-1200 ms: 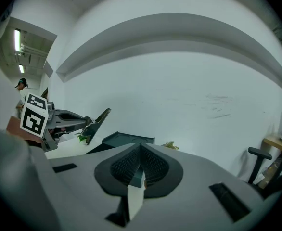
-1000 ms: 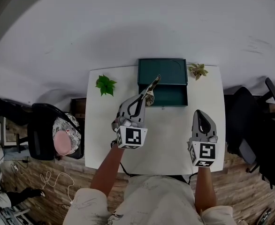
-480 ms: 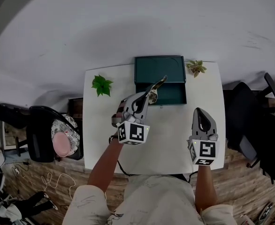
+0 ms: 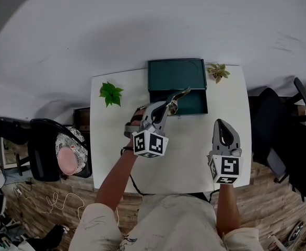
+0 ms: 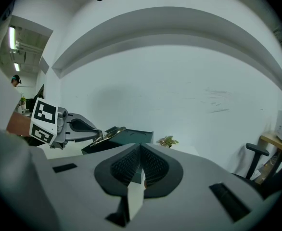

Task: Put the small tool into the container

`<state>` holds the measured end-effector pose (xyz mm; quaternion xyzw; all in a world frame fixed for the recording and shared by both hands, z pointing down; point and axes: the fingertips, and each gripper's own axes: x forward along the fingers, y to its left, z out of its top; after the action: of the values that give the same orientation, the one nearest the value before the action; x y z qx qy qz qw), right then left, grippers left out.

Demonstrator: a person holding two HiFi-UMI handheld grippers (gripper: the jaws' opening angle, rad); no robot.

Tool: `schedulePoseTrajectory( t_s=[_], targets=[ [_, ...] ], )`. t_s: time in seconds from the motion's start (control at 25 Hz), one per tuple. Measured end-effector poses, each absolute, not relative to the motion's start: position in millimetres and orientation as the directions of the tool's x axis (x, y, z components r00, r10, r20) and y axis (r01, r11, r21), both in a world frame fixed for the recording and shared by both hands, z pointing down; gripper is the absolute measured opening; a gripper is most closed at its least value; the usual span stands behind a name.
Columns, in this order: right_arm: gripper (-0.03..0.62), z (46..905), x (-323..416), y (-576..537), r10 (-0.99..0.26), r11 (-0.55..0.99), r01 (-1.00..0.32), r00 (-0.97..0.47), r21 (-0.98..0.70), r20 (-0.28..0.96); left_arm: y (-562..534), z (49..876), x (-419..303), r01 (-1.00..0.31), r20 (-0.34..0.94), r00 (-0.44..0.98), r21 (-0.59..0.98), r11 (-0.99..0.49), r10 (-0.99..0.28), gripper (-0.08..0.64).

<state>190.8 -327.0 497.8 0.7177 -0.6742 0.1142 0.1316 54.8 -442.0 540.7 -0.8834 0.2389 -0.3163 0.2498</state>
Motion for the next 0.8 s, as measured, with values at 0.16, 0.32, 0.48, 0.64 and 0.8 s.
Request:
schedulePoseTrajectory(
  t_s=[0.16, 0.32, 0.48, 0.64, 0.8],
  targets=[
    [0.015, 501.0, 189.9, -325.9, -0.935, -0.059, -0.998, 0.068, 0.035, 0.349, -443.2, 551.9, 58.6, -0.216, 0.474, 0.679, -0.600, -0.770, -0.560, 0.008],
    [0.014, 505.6, 188.3, -324.3, -0.930, -0.064, -0.997, 0.073, 0.036, 0.359, -445.1, 562.4, 62.7, -0.171, 0.503, 0.668, -0.614, -0.771, -0.549, 0.007],
    [0.015, 506.9, 185.0, -322.2, -0.928, -0.062, -0.997, 0.071, 0.037, 0.365, -446.4, 571.4, 66.0, -0.129, 0.533, 0.653, -0.622, -0.772, -0.538, 0.007],
    [0.015, 506.8, 183.2, -321.2, -0.928, -0.060, -0.997, 0.070, 0.038, 0.367, -447.4, 578.7, 70.4, -0.083, 0.558, 0.640, -0.633, -0.769, -0.529, 0.008],
    [0.015, 505.4, 181.0, -320.0, -0.928, -0.063, -0.997, 0.071, 0.032, 0.365, -446.0, 586.8, 74.2, -0.033, 0.585, 0.626, -0.640, -0.767, -0.516, 0.008]
  ],
)
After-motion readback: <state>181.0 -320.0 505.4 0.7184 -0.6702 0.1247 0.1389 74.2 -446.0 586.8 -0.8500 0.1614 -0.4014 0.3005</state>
